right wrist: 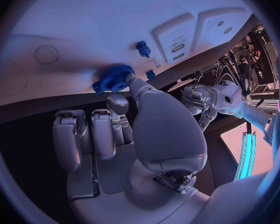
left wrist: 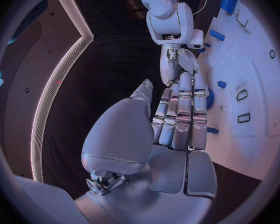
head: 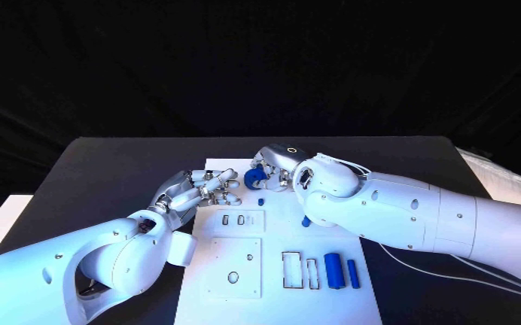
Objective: Assemble the parts on the task board
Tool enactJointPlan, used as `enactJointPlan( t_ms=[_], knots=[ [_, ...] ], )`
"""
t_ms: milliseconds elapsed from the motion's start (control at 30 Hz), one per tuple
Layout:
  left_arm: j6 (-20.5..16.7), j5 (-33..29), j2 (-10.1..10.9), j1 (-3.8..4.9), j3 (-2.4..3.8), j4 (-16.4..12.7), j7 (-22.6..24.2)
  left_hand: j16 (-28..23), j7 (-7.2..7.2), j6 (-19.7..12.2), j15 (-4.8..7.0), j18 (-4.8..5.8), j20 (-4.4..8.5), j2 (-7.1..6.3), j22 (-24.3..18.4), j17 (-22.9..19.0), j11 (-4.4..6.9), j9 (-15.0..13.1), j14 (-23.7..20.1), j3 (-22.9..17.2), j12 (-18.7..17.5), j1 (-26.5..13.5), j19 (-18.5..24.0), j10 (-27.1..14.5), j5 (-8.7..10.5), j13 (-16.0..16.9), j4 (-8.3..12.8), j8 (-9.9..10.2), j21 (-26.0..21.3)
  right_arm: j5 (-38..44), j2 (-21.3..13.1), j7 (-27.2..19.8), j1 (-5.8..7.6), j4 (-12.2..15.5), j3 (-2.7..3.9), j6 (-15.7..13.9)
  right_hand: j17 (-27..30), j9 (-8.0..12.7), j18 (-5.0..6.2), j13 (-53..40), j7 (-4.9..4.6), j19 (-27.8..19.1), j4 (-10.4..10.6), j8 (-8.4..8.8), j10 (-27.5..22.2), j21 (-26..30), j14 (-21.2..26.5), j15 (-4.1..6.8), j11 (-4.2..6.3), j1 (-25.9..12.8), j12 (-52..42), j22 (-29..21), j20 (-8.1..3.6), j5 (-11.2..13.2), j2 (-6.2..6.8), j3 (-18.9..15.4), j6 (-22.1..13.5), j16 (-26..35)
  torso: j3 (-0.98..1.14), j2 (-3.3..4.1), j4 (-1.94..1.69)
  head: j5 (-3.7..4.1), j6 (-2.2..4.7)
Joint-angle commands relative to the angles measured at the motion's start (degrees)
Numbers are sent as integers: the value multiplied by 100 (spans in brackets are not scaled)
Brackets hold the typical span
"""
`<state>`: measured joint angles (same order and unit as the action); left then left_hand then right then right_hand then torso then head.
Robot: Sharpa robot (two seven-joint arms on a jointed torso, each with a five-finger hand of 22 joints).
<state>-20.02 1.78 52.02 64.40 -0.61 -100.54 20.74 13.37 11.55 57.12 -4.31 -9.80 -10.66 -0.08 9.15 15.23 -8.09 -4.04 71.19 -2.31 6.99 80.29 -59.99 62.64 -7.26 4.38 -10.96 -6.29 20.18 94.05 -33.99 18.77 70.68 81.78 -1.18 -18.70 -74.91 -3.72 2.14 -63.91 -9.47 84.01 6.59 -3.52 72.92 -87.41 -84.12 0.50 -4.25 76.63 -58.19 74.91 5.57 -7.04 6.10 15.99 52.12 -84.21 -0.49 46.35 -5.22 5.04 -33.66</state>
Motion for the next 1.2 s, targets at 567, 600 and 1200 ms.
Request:
enactJointPlan(
  t_ms=[567, 600, 1200],
  knots=[
    [152, -9, 13, 5, 4, -13, -21, 6, 28, 21, -22, -61, -4, 63, 9, 23, -10, 5, 6, -10, -47, 14, -13, 22, -14, 9, 38, 36, 26, -326, -196, -43, -12, 149, -5, 143, -495, -67, -50, -210, 74, 129, 460, -108, 166, 16, -373, -3, 53, -303, -310, 828, 36, -137, -32, -252, 297, 28, 7, 1, 6, -9, -21],
    [152, -9, 13, 5, 4, -13, -21, 6, 28, 21, -22, -61, -4, 63, 9, 23, -10, 5, 6, -10, -47, 14, -13, 22, -14, 9, 38, 36, 26, -342, -209, -43, -12, 154, -5, 68, -497, -65, -49, -215, 74, 129, 473, -102, 168, 17, -374, -2, 55, -306, -317, 826, 33, -165, -36, -255, 295, 28, 8, 1, 7, -8, -20],
    [152, -9, 33, 5, 4, 10, 5, 5, 28, 21, -22, -61, -4, 64, 9, 28, -10, 5, 5, -10, -50, 17, -13, 23, -14, 10, 42, 38, 26, -2374, -1881, -2319, 122, 866, 35, -540, -531, -47, -45, -521, 59, 113, 165, -58, 286, 26, -377, 4, 56, 246, -668, 812, 21, -262, 25, -142, 369, 21, 23, -77, 163, 50, 25]
  ],
)
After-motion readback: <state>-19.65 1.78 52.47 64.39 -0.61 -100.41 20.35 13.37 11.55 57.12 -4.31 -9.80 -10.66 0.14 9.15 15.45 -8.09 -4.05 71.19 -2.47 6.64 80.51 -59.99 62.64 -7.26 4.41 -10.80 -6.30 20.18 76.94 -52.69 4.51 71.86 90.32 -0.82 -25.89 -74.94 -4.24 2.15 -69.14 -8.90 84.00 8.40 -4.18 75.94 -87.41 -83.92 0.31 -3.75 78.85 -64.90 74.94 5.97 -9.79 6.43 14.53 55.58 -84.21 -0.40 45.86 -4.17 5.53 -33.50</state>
